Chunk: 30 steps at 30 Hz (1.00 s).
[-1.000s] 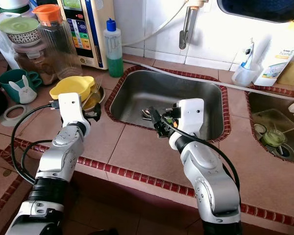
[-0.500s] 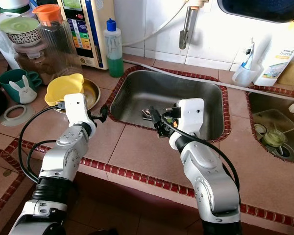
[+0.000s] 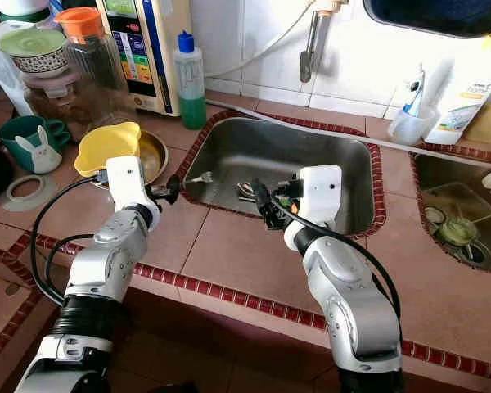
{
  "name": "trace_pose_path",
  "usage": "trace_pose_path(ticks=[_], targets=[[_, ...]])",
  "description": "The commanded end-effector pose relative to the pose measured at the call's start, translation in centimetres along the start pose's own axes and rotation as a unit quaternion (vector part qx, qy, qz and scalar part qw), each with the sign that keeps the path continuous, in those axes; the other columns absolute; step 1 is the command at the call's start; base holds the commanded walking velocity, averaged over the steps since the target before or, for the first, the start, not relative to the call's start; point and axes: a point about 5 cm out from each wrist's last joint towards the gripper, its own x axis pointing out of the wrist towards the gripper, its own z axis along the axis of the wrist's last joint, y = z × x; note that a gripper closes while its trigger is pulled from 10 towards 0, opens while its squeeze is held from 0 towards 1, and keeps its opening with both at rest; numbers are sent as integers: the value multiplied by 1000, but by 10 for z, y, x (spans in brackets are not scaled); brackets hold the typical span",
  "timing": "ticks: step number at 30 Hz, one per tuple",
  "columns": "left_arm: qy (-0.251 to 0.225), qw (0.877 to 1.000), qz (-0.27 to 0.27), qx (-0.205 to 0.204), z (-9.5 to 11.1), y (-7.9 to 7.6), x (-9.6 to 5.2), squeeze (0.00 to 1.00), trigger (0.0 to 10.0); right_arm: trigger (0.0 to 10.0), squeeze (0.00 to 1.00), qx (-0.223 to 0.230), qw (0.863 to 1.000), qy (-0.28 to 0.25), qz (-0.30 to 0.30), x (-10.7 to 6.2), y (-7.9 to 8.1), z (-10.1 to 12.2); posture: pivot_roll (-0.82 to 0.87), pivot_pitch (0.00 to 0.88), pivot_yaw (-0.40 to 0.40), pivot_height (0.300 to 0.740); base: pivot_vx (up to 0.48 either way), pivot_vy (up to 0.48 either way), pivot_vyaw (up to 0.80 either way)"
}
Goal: Kitchen organization
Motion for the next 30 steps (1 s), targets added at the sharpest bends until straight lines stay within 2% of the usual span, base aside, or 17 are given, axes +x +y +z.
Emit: trace_pose_path(ticks=[1,7,19,21,22,23,27,30], targets=[[16,1000,0,-1,-7,1,-1,0,10000,10000,0,-2,1000,-3,-8,1,-2,3,65,68,21,740,0,0,0],[2,1000,-14,22,-3,-3,-1,0,10000,10000,0,-2,1000,-3,-8,1,-2,2,64,68,21,740,0,0,0],[-10,999,-17,28,0,-3,-2,0,10000,10000,0,-2,1000,-3,-9,2,-3,2,66,66,20,740,0,0,0],[-25,999,-20,35,7,-5,-1,0,10000,10000,0,-3,1000,-2,-9,1,-3,2,66,65,19,740,0,0,0],[-50,997,-21,53,16,-5,0,0,10000,10000,0,-3,1000,-2,-10,1,-4,2,66,65,19,740,0,0,0],[-50,997,-21,53,16,-5,0,0,10000,10000,0,-3,1000,-2,-10,1,-4,2,66,65,19,740,0,0,0],[-94,992,-11,86,36,0,6,0,10000,10000,0,-3,1000,-3,-10,1,-4,2,67,65,19,740,0,0,0],[-103,991,2,85,45,6,12,0,10000,10000,0,-4,1000,-4,-11,1,-4,2,64,65,20,740,0,0,0]])
